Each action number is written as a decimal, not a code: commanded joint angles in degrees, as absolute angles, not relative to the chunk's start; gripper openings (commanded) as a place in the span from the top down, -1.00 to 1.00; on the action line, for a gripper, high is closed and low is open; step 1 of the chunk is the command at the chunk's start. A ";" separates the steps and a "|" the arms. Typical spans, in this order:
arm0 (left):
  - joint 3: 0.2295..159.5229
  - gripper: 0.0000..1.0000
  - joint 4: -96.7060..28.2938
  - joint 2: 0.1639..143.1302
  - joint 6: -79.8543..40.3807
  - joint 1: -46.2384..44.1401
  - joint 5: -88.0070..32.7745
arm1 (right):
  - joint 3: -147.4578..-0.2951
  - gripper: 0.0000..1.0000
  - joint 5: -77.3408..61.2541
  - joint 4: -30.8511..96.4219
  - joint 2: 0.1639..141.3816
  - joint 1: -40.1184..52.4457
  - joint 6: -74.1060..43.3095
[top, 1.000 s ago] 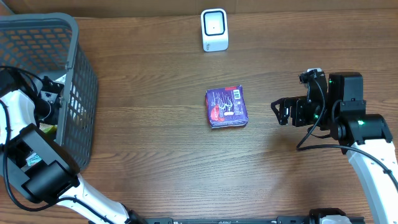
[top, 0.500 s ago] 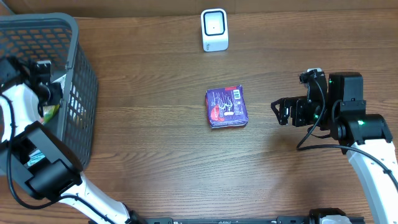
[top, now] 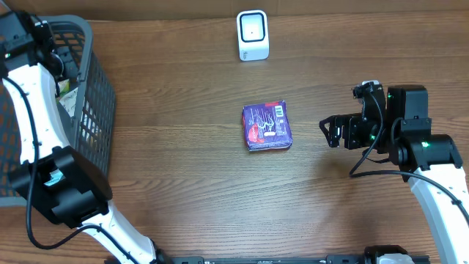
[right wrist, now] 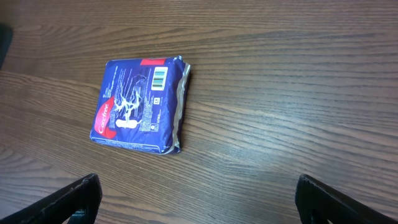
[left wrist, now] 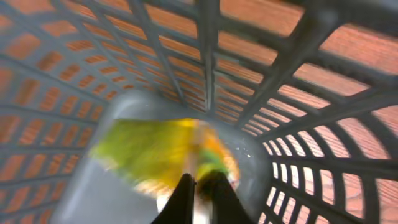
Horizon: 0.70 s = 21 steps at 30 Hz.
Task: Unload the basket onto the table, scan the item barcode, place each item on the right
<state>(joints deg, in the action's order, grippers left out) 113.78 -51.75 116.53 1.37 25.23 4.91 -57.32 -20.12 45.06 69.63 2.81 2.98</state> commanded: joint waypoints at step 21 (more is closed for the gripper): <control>107.35 -0.73 -56.90 113.14 -27.73 25.58 8.08 | -58.57 -1.00 -19.99 44.88 69.47 2.90 3.03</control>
